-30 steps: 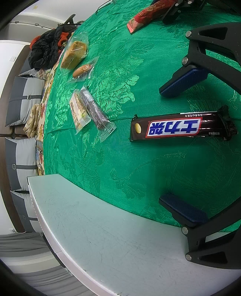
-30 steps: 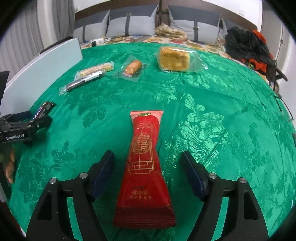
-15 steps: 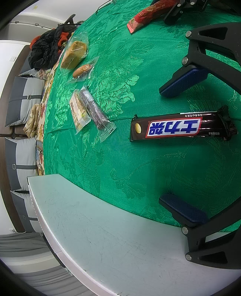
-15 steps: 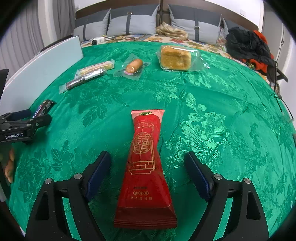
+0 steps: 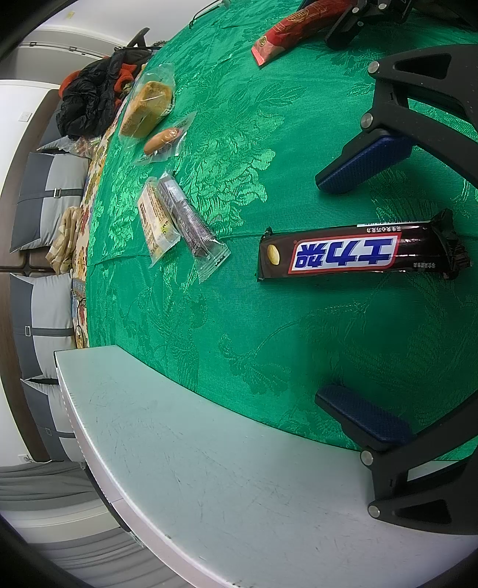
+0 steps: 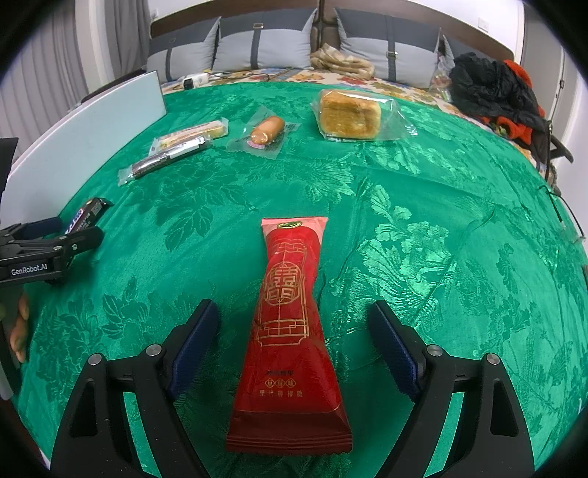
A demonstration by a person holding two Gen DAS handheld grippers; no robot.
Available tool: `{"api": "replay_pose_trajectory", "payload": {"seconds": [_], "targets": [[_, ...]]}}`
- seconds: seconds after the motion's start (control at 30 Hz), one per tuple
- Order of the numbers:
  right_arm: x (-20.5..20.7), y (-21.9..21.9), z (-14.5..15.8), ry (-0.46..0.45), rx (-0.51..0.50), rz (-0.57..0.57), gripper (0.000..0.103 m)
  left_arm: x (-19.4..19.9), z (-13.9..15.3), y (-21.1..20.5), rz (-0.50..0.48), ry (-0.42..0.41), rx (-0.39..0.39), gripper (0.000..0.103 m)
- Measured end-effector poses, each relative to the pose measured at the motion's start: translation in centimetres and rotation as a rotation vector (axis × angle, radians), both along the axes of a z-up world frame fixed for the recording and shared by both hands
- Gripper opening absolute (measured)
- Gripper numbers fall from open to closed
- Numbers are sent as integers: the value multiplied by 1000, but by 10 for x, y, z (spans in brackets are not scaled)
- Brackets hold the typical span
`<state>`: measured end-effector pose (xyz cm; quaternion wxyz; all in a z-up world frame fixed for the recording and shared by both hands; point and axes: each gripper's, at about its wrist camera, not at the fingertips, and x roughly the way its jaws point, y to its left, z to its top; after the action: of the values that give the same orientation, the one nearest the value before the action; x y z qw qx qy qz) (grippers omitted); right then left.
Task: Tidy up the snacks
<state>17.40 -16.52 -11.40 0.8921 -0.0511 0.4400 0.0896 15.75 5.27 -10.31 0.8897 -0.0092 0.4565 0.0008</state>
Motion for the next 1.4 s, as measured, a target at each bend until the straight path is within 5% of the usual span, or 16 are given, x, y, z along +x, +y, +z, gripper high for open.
{"api": "replay_pose_trajectory", "payload": {"seconds": [0.37,1.4], "targets": [[23,3,-4,12,0,4,96,0,0,0,0,0,0,103],[24,6,-4,12,1,-1,96,0,0,0,0,0,0,103]]}}
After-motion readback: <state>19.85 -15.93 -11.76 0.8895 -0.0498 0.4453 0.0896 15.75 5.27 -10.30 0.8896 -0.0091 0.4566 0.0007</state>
